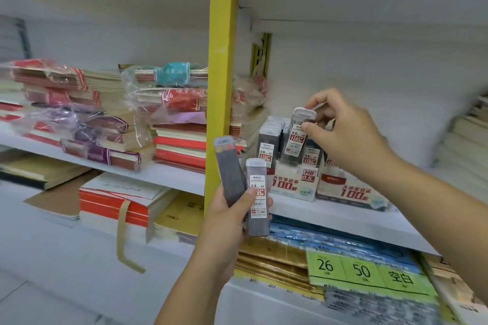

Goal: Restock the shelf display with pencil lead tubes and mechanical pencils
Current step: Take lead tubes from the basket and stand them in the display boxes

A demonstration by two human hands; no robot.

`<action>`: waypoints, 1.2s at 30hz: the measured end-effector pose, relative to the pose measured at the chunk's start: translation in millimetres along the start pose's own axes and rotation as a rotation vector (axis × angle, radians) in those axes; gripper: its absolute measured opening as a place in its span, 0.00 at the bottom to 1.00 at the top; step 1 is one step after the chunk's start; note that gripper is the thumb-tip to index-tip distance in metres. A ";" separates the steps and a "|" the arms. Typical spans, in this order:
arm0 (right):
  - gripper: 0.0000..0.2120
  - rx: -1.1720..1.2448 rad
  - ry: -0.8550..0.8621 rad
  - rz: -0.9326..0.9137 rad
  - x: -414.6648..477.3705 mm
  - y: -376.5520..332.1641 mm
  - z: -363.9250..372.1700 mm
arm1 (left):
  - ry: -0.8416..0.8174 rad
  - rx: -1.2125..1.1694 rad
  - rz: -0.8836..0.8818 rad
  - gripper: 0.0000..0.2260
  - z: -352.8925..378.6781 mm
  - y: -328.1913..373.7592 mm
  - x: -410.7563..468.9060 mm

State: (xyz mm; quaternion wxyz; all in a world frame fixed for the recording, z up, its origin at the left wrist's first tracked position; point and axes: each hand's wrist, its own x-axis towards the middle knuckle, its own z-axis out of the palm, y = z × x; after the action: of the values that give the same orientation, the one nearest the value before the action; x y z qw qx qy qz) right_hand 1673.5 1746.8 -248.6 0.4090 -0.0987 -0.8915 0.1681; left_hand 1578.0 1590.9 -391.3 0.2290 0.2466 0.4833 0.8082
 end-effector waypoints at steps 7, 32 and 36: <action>0.09 -0.299 0.005 -0.084 4.4 18.6 26.1 | 0.017 -0.002 -0.009 0.17 -10.5 2.2 2.6; 0.15 0.692 -0.008 0.395 -115.9 25.8 12.9 | -0.236 0.036 -0.208 0.18 34.9 -13.2 -34.9; 0.14 0.675 0.076 0.292 -111.4 17.2 7.6 | -0.070 0.077 -0.125 0.11 26.7 -7.1 -31.5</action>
State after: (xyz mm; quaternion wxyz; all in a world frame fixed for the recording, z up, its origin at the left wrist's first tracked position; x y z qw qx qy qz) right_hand 1740.3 1726.1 -337.2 0.4229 -0.0906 -0.7465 0.5056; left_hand 1619.8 1592.6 -392.3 0.2861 0.2530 0.5202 0.7639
